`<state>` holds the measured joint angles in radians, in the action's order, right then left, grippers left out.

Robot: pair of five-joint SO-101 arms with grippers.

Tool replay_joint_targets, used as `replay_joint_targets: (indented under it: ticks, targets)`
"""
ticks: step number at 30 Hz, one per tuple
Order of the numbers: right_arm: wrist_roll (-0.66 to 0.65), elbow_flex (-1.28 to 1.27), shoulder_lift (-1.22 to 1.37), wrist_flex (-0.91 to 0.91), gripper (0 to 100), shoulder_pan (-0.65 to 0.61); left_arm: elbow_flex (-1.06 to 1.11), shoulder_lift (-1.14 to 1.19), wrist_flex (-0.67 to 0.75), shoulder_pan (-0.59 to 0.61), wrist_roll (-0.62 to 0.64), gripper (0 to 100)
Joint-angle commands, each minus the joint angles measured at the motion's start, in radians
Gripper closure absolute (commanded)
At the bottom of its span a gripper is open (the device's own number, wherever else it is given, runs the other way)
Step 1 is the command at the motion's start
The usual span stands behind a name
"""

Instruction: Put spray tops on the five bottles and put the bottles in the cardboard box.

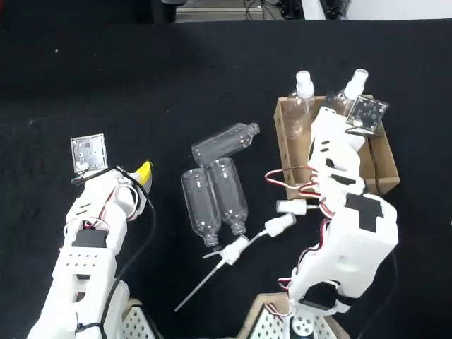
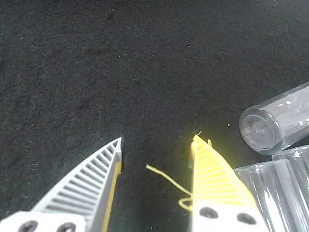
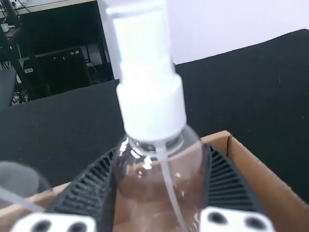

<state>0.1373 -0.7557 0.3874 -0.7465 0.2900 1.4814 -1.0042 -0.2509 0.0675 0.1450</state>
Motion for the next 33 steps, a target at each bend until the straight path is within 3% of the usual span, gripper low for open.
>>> replay_joint_targets:
  ticks: [1,4,10,21,29,33]
  targets:
    - [-0.008,-0.001,-0.064,-0.011,79.9,-0.015,-0.012,-0.014,0.020,0.002,0.009,79]
    - [-0.008,-0.001,-0.064,-0.011,78.2,-0.015,-0.012,-0.014,0.020,0.002,0.009,79]
    - [-0.008,-0.015,-0.067,-0.011,65.0,-0.015,-0.012,-0.014,0.020,0.002,0.009,79]
    - [-0.006,-0.035,-0.081,-0.011,64.9,-0.012,-0.012,-0.014,0.020,0.002,0.009,79]
    - [-0.006,-0.133,-0.236,-0.008,64.9,-0.017,-0.012,-0.014,0.021,0.002,0.009,79]
    - [-0.008,-0.140,-0.309,0.127,64.8,-0.025,-0.012,-0.014,0.021,0.002,0.009,79]
